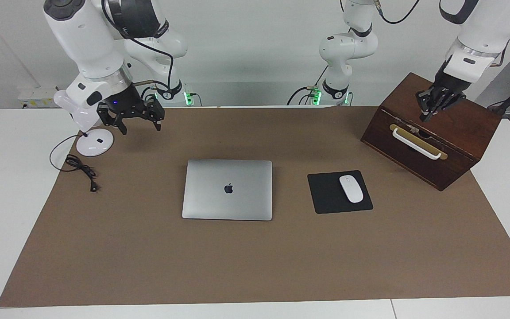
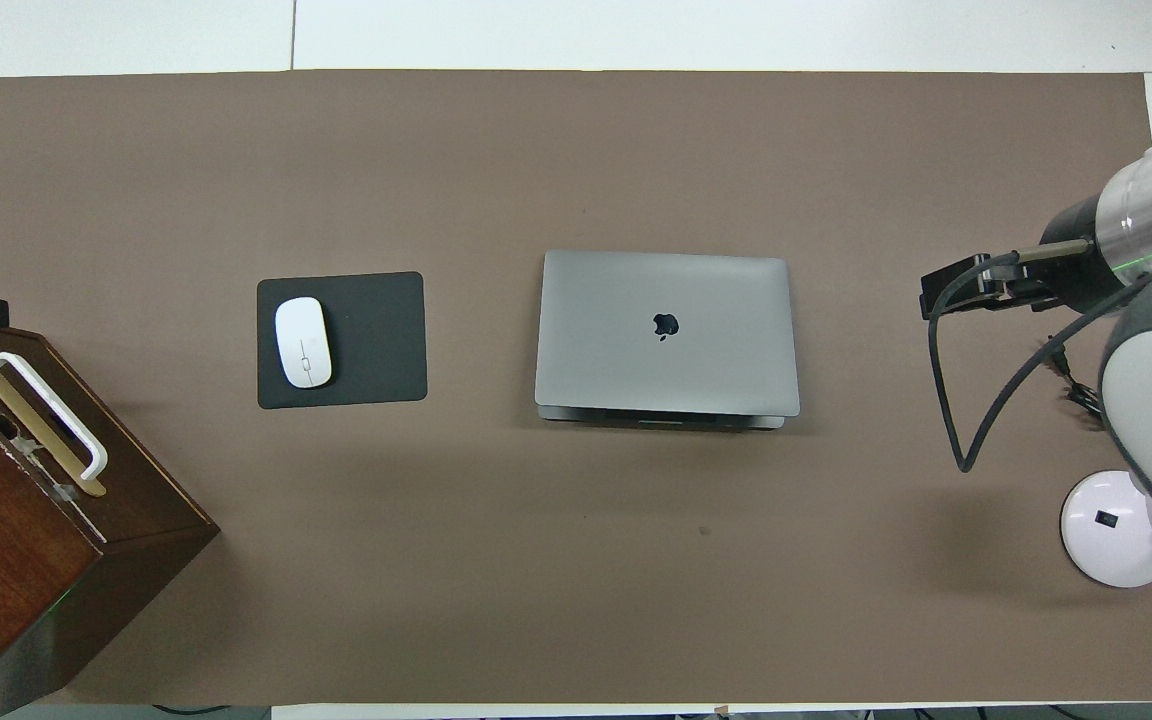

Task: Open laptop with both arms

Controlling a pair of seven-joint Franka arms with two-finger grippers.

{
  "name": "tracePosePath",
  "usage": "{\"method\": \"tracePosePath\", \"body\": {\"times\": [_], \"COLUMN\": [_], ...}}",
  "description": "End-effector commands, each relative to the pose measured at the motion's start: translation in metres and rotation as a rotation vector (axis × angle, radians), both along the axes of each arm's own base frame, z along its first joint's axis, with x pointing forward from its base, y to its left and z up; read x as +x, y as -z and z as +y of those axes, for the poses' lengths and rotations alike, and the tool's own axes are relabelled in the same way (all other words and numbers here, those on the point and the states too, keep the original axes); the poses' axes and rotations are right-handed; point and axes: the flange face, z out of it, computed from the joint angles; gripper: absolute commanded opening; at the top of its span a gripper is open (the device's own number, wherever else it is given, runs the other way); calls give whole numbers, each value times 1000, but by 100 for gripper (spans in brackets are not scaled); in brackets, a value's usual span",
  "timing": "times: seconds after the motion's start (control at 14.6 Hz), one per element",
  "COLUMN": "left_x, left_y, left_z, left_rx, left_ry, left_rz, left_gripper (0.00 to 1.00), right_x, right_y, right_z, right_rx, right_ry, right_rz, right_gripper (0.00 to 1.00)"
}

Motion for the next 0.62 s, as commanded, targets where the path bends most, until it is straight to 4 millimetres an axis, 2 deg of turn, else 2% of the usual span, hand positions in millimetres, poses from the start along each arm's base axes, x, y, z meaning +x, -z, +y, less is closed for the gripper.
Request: {"method": "tracePosePath", "body": {"times": [0.0, 0.27, 0.55], "left_x": [-12, -34, -73], "left_y": [19, 52, 94], "left_z": [-23, -83, -130], "left_rx": [-43, -85, -113], "left_ry": [13, 97, 165], "left_rz": [-31, -129, -242], "left_gripper": [0, 0, 0], "right_x": [-3, -4, -10], "right_y": [2, 1, 6], "right_z": [0, 6, 7], "right_rx": [20, 20, 18], "right_ry": [4, -6, -10], "right_rz": [10, 9, 22], "right_gripper": [100, 100, 100]}}
